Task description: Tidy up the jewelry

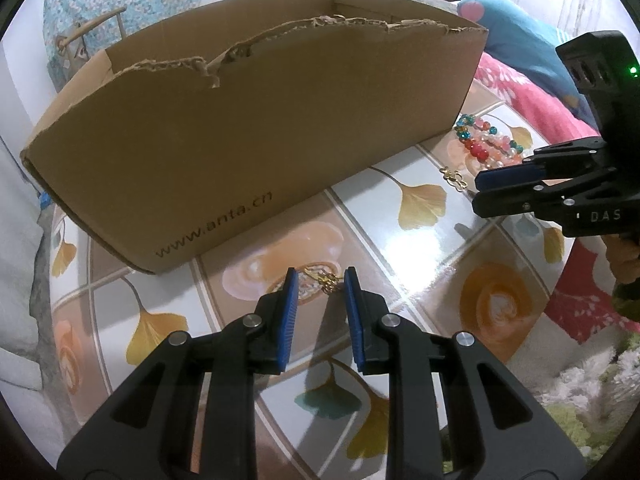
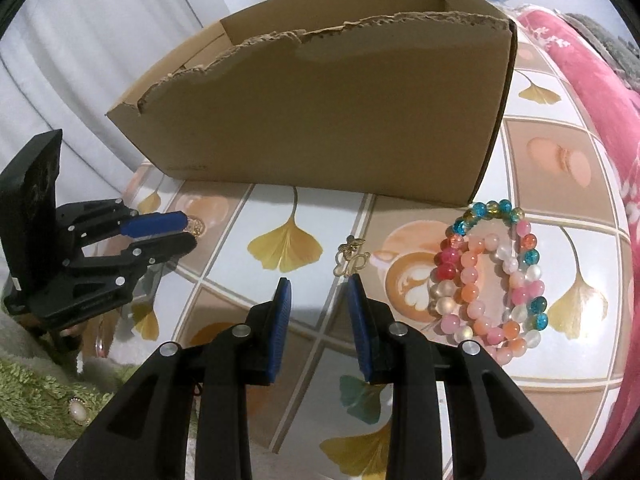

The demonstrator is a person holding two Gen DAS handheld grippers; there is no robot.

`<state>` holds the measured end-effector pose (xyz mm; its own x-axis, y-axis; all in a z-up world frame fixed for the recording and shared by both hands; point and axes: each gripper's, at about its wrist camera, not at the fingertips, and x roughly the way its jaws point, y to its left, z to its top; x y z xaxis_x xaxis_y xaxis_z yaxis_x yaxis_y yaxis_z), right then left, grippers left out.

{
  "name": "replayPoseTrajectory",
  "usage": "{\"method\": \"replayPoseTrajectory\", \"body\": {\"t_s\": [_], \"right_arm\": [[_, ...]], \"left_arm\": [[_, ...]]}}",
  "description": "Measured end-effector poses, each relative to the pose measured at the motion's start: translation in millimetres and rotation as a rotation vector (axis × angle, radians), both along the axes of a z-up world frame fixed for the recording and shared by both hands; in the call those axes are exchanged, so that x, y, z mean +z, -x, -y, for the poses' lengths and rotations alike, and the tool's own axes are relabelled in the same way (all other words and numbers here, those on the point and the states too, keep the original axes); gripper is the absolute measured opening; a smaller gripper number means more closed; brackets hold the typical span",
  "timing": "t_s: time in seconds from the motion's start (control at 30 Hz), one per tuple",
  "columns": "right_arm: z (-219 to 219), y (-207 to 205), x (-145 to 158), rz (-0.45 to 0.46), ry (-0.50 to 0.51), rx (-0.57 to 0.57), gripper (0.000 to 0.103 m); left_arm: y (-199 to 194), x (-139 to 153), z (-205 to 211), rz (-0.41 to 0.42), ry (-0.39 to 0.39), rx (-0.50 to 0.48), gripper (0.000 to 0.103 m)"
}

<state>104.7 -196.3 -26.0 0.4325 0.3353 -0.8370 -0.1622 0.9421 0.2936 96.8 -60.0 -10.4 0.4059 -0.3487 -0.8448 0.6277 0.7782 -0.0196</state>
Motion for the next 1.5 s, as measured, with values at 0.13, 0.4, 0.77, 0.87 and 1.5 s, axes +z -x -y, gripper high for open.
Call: {"method": "replayPoseTrajectory", "body": {"t_s": [0.13,0.4,0.77,0.87,1.5], "right_arm": [[4.2,1.0,-1.2,-0.005,-0.007,-0.014,0.029],[2.7,-3.3,-2.6,-0.009,-0.015,-0.034,0.029],[4.8,-2.0,3.7,0.026,0.054,-0.064,0.029],[-0.7,-5.4,2.1,0.036,0.117,-0.044,0.029],[-35.3,-14.9,1.2,0.037,0.278,-0.095,0.016]], "left_arm": [[0.0,-1.2,2.9,0.007,-0.019,-0.015,0.022],[4.2,-1.3,12.6,0.025,-0.049,-0.042,0.004],[9.0,10.3,9.1,0.056,-0.007,-0.035,0.002],[8.2,8.8,9.4,0.055,-0.012,-0.033,0.002],[2.7,0.7,8.3,0.027,-0.023,-0.013,0.002]]}}
